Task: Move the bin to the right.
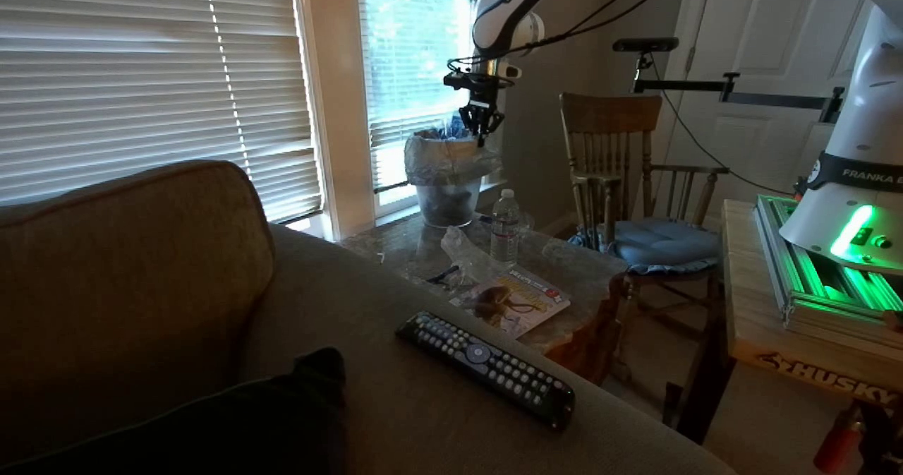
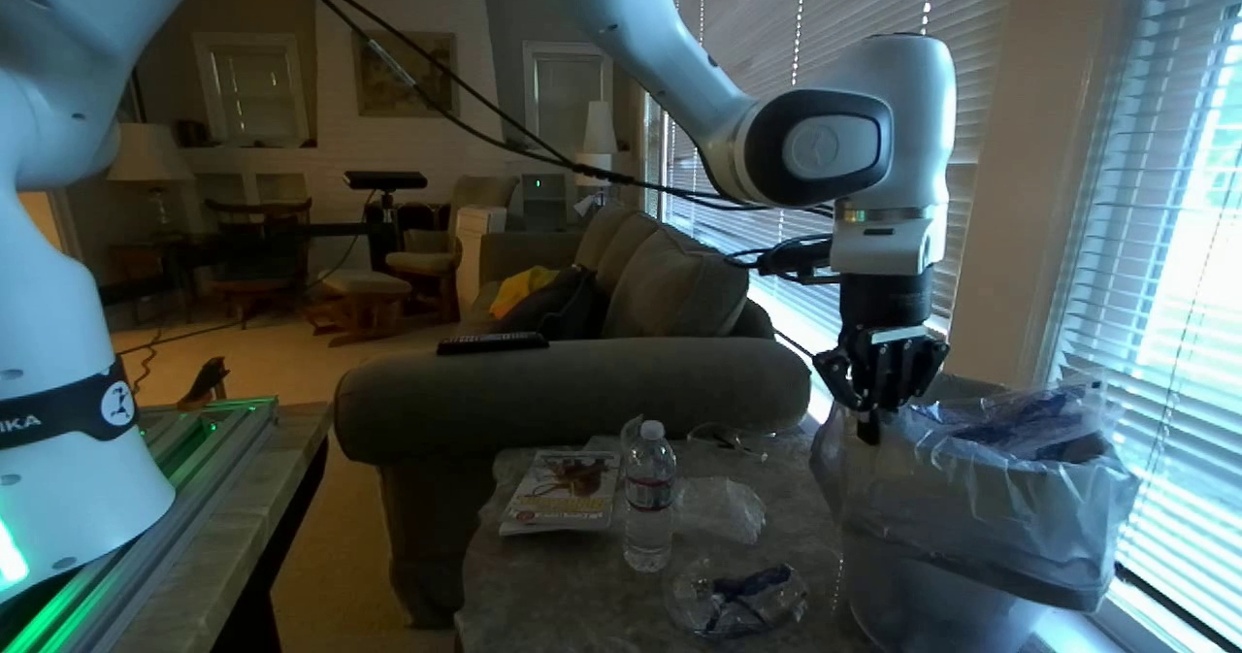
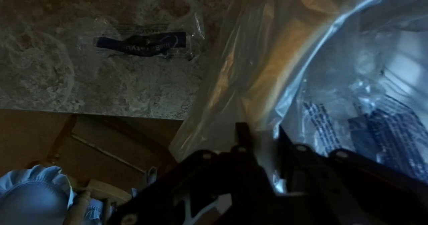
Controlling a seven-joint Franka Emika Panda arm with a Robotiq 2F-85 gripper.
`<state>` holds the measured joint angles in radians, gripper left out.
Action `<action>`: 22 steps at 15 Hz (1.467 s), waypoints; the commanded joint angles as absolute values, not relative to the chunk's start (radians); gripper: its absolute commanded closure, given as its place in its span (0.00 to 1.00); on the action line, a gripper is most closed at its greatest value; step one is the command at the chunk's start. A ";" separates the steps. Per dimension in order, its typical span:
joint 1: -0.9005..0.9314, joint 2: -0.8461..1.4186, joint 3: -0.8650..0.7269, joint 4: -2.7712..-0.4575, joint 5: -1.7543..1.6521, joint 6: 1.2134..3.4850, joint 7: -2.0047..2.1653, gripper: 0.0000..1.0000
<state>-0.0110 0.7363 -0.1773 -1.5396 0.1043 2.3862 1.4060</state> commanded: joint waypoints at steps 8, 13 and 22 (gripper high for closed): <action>-0.006 0.636 -0.165 -1.529 0.070 2.194 1.334 0.01; 0.000 0.508 -0.148 -1.575 0.017 1.948 1.143 0.00; 0.066 0.235 -0.106 -1.777 -0.180 1.958 0.856 0.00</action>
<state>0.0425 0.3467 -0.1256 -1.6531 -0.1054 1.9115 0.9200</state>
